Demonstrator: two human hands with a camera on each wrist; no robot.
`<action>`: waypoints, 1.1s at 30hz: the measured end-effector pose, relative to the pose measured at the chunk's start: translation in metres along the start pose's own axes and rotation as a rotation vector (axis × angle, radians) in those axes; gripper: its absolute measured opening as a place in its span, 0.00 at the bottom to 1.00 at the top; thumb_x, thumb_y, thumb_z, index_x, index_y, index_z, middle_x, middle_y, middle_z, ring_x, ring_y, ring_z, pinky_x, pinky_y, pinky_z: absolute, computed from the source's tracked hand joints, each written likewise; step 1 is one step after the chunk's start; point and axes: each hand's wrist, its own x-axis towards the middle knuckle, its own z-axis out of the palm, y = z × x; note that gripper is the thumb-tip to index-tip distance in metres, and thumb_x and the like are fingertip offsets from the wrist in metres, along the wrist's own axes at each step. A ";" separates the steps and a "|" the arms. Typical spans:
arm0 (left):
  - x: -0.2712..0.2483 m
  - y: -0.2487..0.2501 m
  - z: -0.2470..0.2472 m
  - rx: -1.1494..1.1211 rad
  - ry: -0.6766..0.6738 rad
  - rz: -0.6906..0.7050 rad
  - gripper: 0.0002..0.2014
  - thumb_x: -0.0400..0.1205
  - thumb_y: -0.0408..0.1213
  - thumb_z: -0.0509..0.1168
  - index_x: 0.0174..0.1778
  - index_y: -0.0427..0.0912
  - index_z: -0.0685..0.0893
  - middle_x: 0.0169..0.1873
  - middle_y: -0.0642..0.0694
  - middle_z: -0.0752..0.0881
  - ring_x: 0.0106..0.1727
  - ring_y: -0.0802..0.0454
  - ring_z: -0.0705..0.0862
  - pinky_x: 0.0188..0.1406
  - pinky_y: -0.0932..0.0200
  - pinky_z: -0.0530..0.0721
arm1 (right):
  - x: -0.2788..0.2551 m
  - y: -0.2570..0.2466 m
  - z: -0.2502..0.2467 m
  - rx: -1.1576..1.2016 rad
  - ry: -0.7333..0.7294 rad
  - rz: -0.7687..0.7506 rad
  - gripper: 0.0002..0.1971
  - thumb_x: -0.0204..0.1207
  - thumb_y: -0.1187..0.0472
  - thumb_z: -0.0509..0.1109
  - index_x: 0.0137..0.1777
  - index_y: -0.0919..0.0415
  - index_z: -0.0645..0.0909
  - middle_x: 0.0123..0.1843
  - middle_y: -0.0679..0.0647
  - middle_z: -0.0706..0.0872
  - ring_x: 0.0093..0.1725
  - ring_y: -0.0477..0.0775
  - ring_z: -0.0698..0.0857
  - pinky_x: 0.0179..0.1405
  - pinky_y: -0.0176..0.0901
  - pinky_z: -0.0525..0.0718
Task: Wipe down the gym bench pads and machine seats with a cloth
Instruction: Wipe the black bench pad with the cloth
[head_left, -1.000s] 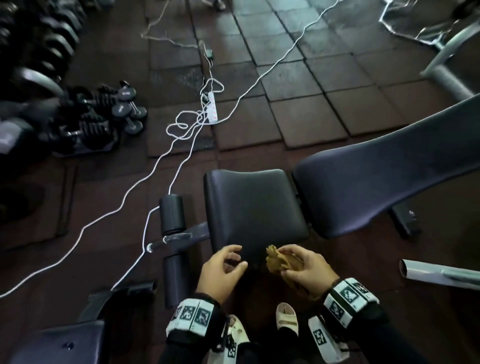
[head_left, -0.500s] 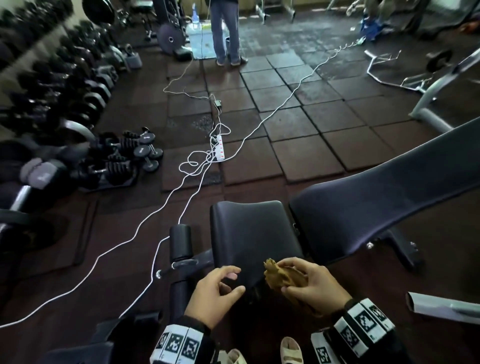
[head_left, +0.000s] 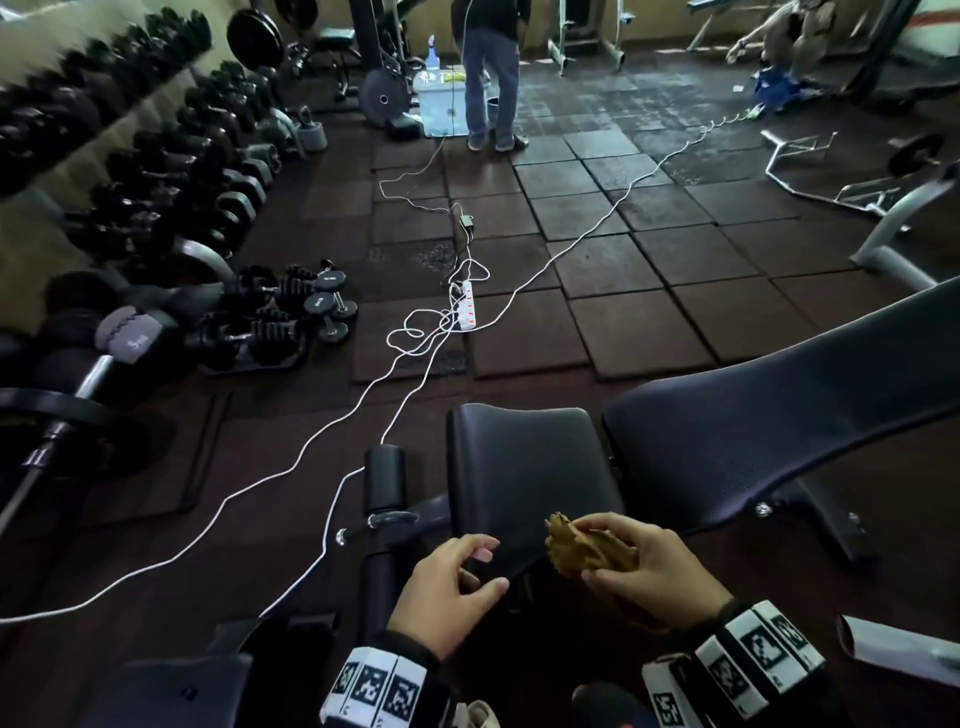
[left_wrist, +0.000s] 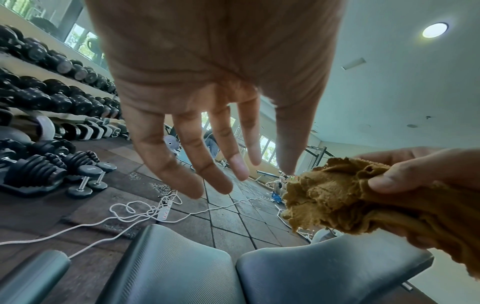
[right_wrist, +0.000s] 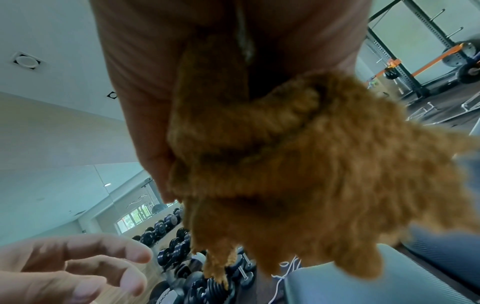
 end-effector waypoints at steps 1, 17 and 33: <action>-0.001 -0.001 -0.001 0.008 0.005 -0.002 0.17 0.72 0.43 0.76 0.51 0.67 0.81 0.47 0.60 0.84 0.36 0.62 0.84 0.46 0.65 0.83 | 0.000 0.000 0.001 -0.003 -0.009 -0.002 0.21 0.65 0.63 0.78 0.54 0.40 0.83 0.47 0.38 0.90 0.49 0.36 0.87 0.53 0.30 0.81; 0.000 0.020 0.011 0.061 0.208 -0.265 0.18 0.75 0.44 0.73 0.60 0.57 0.81 0.48 0.61 0.83 0.42 0.64 0.83 0.51 0.65 0.82 | 0.079 -0.005 -0.035 -0.118 -0.291 -0.119 0.21 0.65 0.66 0.77 0.52 0.40 0.82 0.47 0.44 0.89 0.48 0.35 0.85 0.51 0.27 0.81; -0.103 0.005 0.051 -0.167 0.704 -0.703 0.17 0.74 0.45 0.74 0.57 0.60 0.81 0.47 0.62 0.84 0.40 0.64 0.83 0.51 0.63 0.83 | 0.125 -0.048 0.038 -0.303 -0.786 -0.352 0.20 0.67 0.66 0.73 0.47 0.35 0.82 0.43 0.45 0.90 0.39 0.44 0.89 0.40 0.40 0.87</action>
